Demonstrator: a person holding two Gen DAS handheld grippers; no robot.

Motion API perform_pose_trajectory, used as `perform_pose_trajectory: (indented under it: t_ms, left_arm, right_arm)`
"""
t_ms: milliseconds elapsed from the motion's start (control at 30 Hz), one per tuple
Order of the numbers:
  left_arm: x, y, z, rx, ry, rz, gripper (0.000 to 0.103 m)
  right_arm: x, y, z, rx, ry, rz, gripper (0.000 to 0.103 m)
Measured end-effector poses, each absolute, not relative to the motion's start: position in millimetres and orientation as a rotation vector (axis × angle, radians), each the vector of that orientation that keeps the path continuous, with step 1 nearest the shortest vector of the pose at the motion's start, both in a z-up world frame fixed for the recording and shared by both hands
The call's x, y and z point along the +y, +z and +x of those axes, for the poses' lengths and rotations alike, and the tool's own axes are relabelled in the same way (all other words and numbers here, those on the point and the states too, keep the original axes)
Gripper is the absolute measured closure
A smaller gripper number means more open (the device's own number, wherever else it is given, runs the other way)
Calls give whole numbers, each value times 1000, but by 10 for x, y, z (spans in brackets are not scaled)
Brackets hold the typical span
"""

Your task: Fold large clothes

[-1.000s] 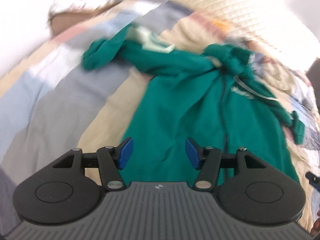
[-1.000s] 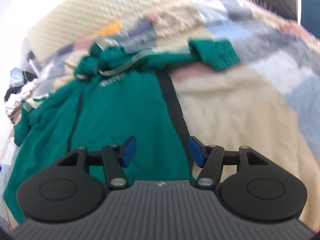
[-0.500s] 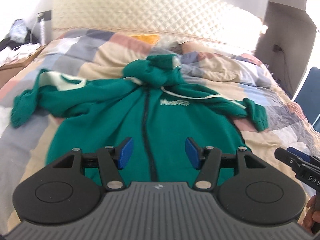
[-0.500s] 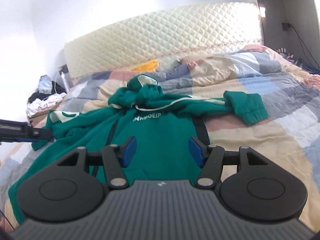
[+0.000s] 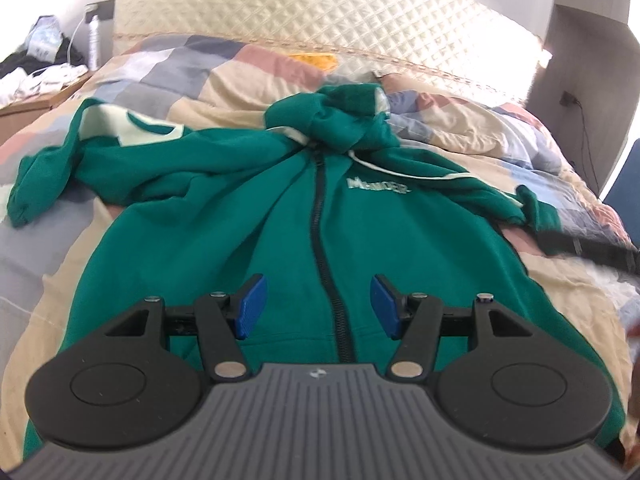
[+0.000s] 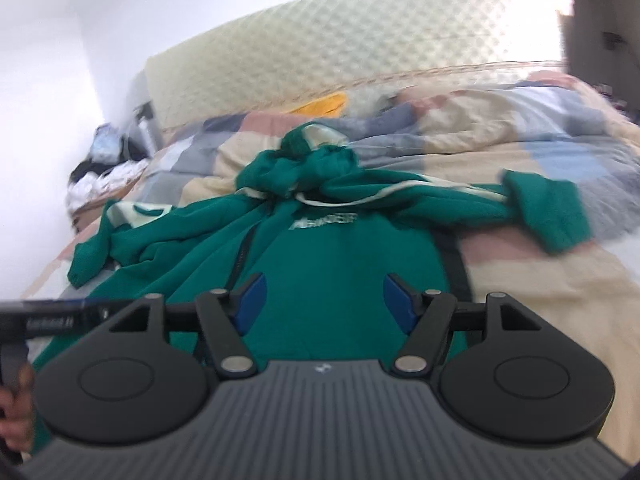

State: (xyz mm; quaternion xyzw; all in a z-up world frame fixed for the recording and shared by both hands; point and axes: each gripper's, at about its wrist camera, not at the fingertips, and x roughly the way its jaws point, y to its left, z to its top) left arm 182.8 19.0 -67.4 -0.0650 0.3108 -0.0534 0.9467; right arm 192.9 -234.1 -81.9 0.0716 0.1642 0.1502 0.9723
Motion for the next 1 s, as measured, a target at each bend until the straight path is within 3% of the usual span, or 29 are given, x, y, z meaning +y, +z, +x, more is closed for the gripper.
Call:
perform_pose_trajectory:
  t_ms: [100, 200, 400, 600, 1000]
  left_arm:
    - [256, -765, 1905, 648, -110, -159, 40]
    - [307, -841, 2049, 649, -117, -172, 40]
    - [454, -1106, 2444, 659, -95, -211, 40]
    - [546, -1476, 2714, 732, -102, -262, 40]
    - [486, -1539, 2693, 678, -81, -237, 38]
  right_arm:
    - [-2190, -620, 2351, 314, 340, 104, 33]
    - [-2064, -443, 2867, 324, 364, 152, 13]
    - [-1861, -421, 3866, 339, 273, 168, 13]
    - [-2452, -1001, 4314, 349, 46, 310, 13]
    - [-3780, -1813, 3660, 282, -276, 541, 14]
